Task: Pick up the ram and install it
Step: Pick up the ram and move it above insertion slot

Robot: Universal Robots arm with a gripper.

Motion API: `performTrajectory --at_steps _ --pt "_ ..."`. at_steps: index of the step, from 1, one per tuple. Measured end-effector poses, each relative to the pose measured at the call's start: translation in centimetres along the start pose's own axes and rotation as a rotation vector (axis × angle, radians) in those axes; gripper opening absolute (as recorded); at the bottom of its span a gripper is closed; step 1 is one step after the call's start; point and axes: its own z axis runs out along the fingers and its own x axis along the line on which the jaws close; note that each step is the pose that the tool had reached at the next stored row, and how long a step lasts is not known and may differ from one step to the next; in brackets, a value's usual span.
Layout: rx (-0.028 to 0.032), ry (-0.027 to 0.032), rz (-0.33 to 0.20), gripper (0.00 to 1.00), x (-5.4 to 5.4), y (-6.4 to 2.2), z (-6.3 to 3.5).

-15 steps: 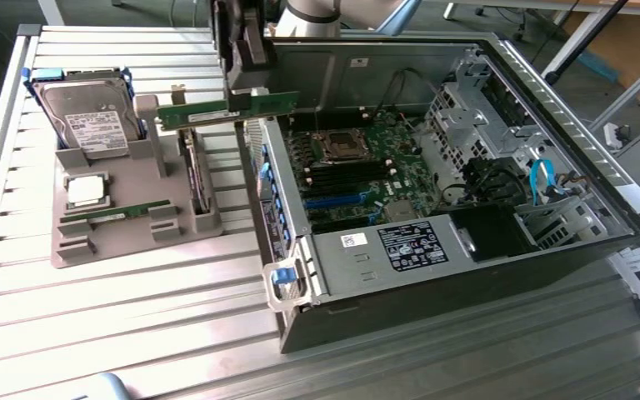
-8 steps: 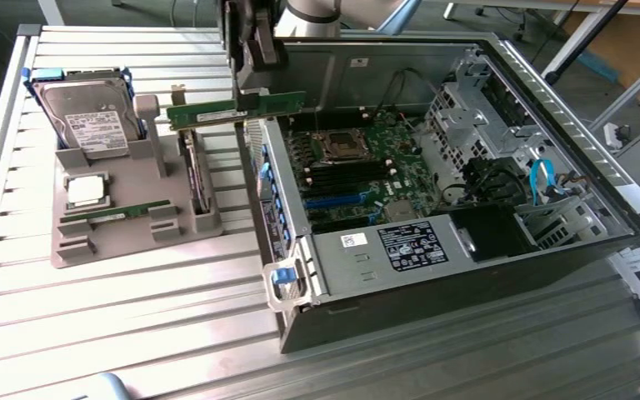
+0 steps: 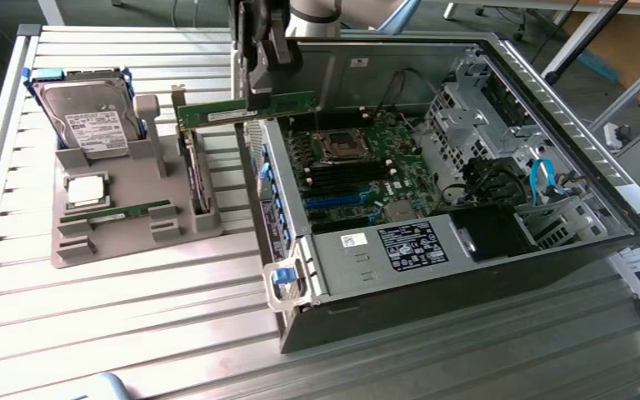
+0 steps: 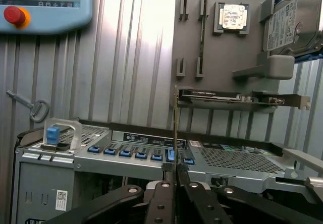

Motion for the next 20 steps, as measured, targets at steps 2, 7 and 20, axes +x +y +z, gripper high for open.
performTrajectory --at_steps 2,7,20 --pt "0.0000 0.0000 0.000 0.13 0.0 -0.25 0.01" --pt "0.0000 0.0001 0.000 0.13 0.1 -0.74 0.02" --pt "0.0000 0.0002 0.000 0.13 0.3 -2.13 0.05"
